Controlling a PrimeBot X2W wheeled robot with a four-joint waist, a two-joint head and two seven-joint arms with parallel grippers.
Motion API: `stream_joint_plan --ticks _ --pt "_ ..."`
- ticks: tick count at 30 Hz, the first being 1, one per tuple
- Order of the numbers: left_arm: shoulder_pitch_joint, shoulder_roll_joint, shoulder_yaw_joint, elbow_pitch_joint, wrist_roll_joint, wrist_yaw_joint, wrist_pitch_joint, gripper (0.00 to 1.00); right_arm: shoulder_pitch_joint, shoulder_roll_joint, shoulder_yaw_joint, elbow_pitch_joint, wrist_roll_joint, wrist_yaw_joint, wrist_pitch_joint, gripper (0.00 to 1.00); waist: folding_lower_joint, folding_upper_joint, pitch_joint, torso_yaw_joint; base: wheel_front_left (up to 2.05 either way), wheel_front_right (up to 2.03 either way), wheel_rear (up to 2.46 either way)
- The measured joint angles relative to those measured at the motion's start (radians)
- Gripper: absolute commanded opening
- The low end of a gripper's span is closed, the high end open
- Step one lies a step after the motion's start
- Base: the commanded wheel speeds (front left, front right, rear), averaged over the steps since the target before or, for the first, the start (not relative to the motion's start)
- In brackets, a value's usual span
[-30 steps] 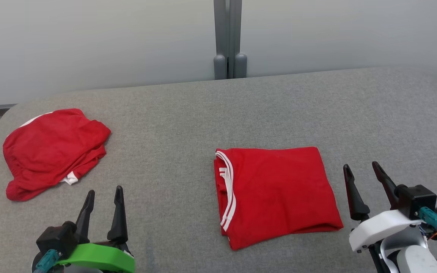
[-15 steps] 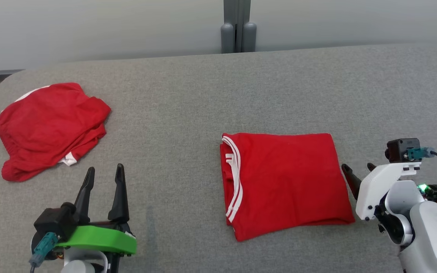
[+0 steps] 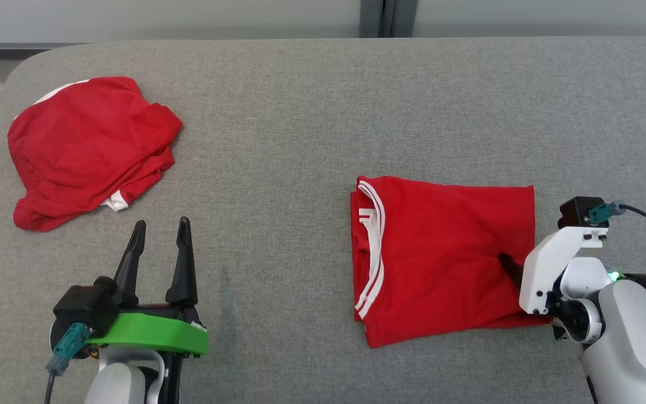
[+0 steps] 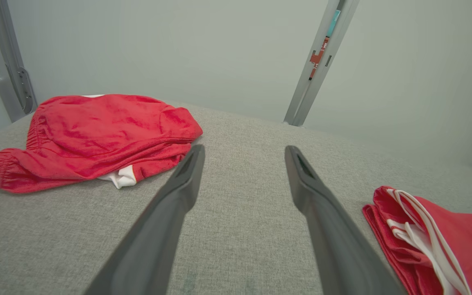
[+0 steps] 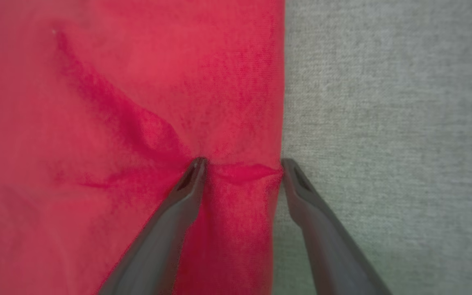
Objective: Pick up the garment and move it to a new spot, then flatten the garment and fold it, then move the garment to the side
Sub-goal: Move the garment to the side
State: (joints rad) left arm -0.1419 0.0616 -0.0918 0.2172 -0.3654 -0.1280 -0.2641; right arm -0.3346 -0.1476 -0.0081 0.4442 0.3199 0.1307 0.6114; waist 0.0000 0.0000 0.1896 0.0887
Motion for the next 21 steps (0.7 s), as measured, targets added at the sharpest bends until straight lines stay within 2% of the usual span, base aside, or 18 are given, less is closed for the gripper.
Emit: stream_joint_plan --ticks 1,2,10,15,21 --pt "-0.003 0.000 -0.002 -0.001 0.000 0.000 0.000 1.00 -0.005 -0.006 0.009 0.001 0.000 0.000 0.006 0.12 0.0000 0.0000 0.006 0.002 0.00 0.00 0.00" --pt "-0.006 0.000 -0.003 -0.002 0.002 0.000 0.000 1.00 -0.011 -0.015 0.025 0.001 -0.001 0.000 0.012 0.00 0.0000 0.0000 0.011 0.003 0.00 0.00 0.00" --pt "-0.017 0.002 -0.013 -0.022 0.012 0.000 0.000 1.00 -0.067 -0.117 0.149 -0.021 -0.009 0.002 0.012 0.00 0.0000 0.0000 0.030 -0.024 0.00 0.00 0.00" --pt "-0.030 0.010 -0.019 -0.053 0.019 0.000 0.000 1.00 -0.156 -0.279 0.221 -0.052 -0.016 0.001 0.010 0.00 0.0000 0.0000 0.044 -0.071 0.00 0.00 0.00" --pt "-0.058 0.026 -0.048 -0.080 0.039 0.000 0.000 1.00 -0.253 -0.400 0.265 -0.027 -0.014 0.001 -0.057 0.00 0.0001 0.0000 0.071 -0.151 0.00 0.00 0.00"
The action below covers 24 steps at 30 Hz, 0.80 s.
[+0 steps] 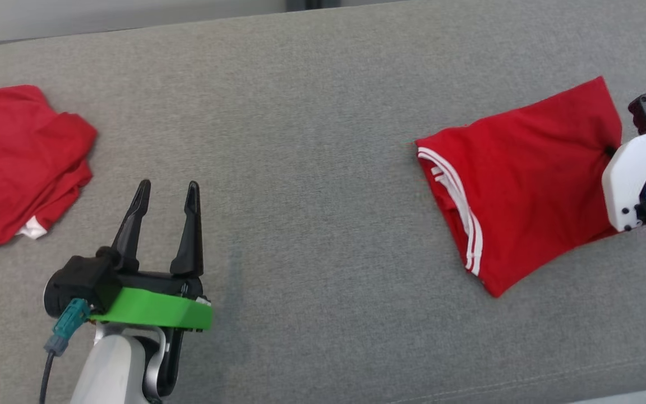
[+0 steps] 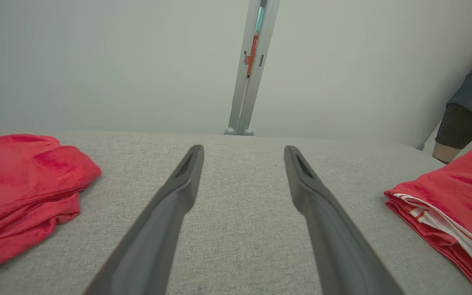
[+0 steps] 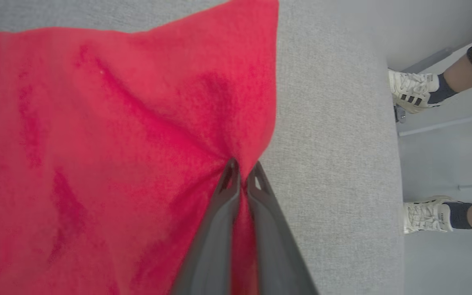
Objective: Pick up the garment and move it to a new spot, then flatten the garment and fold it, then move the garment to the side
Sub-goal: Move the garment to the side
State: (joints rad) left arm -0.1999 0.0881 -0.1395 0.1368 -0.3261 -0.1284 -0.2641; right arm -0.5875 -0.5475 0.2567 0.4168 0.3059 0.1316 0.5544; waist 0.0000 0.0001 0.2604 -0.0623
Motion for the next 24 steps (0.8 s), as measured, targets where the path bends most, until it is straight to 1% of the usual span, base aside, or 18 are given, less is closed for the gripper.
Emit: stream_joint_plan --ticks 3,8,12,19,24 --pt "-0.021 0.018 -0.019 -0.012 0.002 0.000 0.000 1.00 -0.045 -0.024 0.011 0.040 -0.001 0.000 -0.051 0.00 0.0000 0.0000 0.017 -0.047 0.00 0.00 0.00" --pt "-0.051 0.049 -0.058 -0.035 0.004 0.000 0.000 1.00 -0.130 -0.035 0.012 0.132 -0.023 0.000 -0.156 0.00 0.0000 0.0000 0.049 -0.129 0.00 0.00 0.00" --pt "-0.078 0.079 -0.099 -0.052 0.004 0.000 0.000 1.00 -0.192 -0.037 -0.012 0.221 -0.049 0.000 -0.246 0.00 0.0000 0.0000 0.085 -0.183 0.00 0.00 0.00" --pt "-0.105 0.132 -0.156 -0.074 0.002 0.000 0.000 1.00 -0.269 -0.074 -0.052 0.356 -0.098 0.000 -0.392 0.00 0.0000 0.0000 0.164 -0.220 0.00 0.00 0.00" --pt "-0.117 0.155 -0.161 -0.090 -0.001 0.000 0.000 1.00 -0.300 -0.072 -0.064 0.424 -0.128 0.000 -0.463 0.00 0.0000 0.0000 0.206 -0.224 0.00 0.00 0.00"
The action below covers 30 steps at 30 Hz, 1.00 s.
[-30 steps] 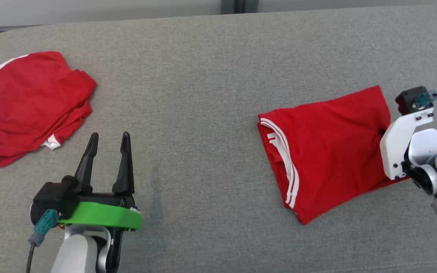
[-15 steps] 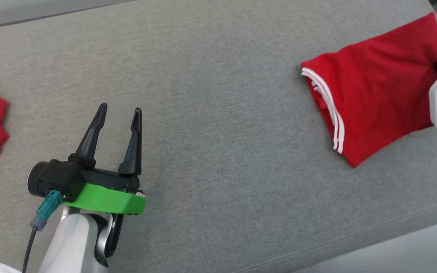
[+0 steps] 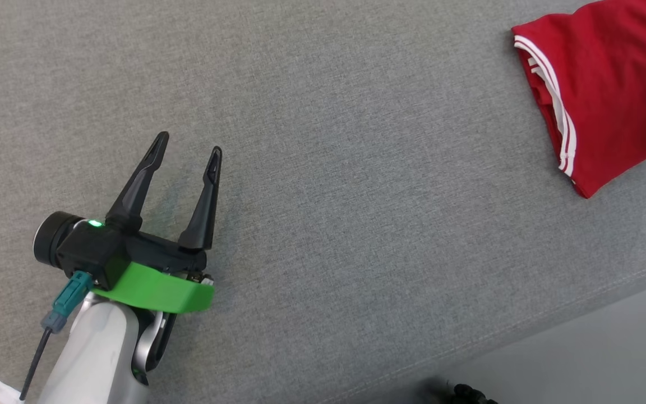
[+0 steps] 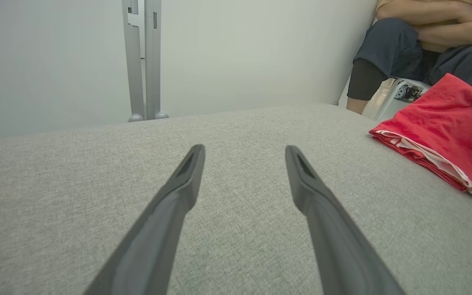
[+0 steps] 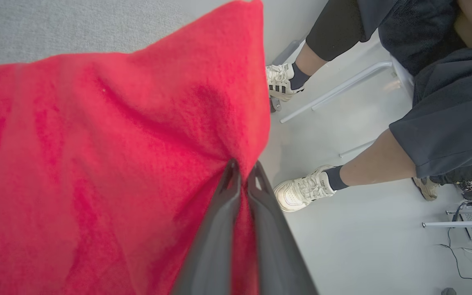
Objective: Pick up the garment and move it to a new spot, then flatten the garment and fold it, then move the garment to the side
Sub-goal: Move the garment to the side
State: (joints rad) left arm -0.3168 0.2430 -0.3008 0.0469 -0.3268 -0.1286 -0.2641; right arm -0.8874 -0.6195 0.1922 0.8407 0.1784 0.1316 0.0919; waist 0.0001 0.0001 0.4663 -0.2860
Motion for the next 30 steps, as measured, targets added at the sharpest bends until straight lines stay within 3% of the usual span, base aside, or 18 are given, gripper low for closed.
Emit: stream_joint_plan --ticks 1,2,3,11,17,25,30 --pt "-0.001 0.001 -0.002 -0.001 -0.001 0.000 0.000 1.00 -0.004 0.001 -0.002 0.013 -0.007 0.000 -0.013 0.28 0.0000 0.0000 0.006 0.002 0.00 0.00 0.00" --pt "-0.001 0.002 -0.005 -0.002 -0.001 0.000 0.000 1.00 -0.004 0.000 -0.001 0.024 -0.016 0.000 -0.037 0.41 0.0000 0.0000 0.009 0.005 0.00 0.00 0.00" --pt "-0.001 0.002 -0.005 -0.002 -0.001 0.000 0.000 1.00 -0.005 -0.001 0.001 0.030 -0.027 0.000 -0.055 1.00 0.0000 0.0000 0.011 0.008 0.00 0.00 0.00" --pt "-0.001 -0.023 0.007 0.007 -0.007 0.000 0.000 1.00 0.015 0.027 -0.033 0.063 -0.119 0.000 -0.177 1.00 0.0000 0.0000 -0.020 0.040 0.00 0.00 0.00" --pt "0.033 -0.063 0.029 0.041 -0.025 0.000 0.000 1.00 0.119 0.101 -0.114 0.052 -0.050 0.000 -0.287 1.00 0.0000 0.0000 -0.086 0.072 0.00 0.00 0.00" --pt "0.114 -0.107 0.085 0.122 -0.054 0.000 0.000 1.00 0.351 0.228 -0.231 -0.140 -0.050 0.000 -0.343 1.00 0.0000 0.0000 -0.213 0.130 0.00 0.00 0.00" --pt "0.161 -0.132 0.117 0.184 -0.063 0.000 0.000 1.00 0.535 0.340 -0.264 -0.344 -0.086 0.000 -0.338 1.00 0.0000 0.0000 -0.290 0.172 0.00 0.00 0.00"
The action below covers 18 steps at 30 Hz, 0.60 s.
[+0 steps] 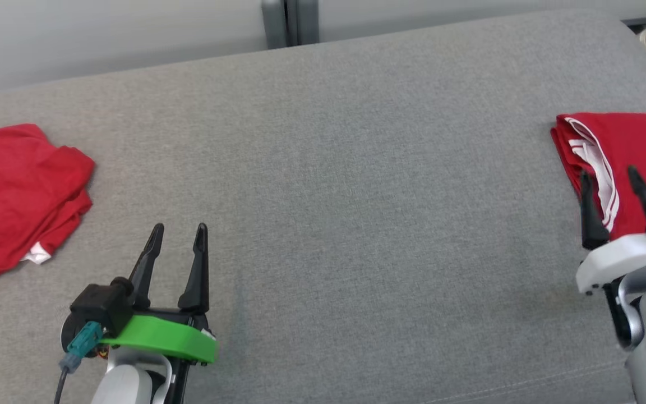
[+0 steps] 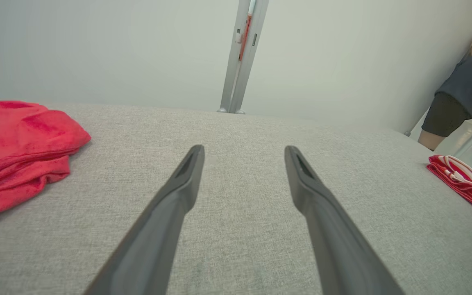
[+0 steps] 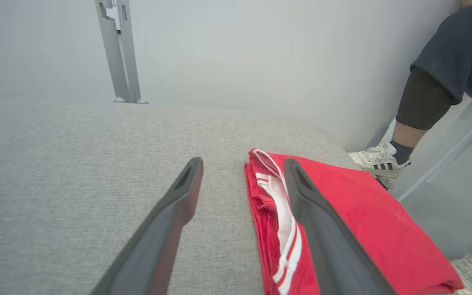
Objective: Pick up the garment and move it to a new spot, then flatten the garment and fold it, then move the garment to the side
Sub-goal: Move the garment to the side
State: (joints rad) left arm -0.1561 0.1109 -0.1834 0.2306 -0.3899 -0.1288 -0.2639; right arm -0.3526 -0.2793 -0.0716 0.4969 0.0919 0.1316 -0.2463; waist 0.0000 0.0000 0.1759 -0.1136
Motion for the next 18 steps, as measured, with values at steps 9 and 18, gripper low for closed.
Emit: stream_joint_plan --ticks 9,18 --pt "0.073 -0.019 0.038 0.047 0.001 0.000 0.000 1.00 0.256 0.153 -0.018 -0.311 0.011 0.000 0.114 1.00 0.0000 0.0000 -0.124 0.073 0.00 0.00 0.00" --pt "0.104 -0.023 0.111 0.082 0.016 0.000 0.000 1.00 0.336 0.199 0.001 -0.395 0.030 0.000 0.143 1.00 0.0000 0.0000 -0.184 0.127 0.00 0.00 0.00"
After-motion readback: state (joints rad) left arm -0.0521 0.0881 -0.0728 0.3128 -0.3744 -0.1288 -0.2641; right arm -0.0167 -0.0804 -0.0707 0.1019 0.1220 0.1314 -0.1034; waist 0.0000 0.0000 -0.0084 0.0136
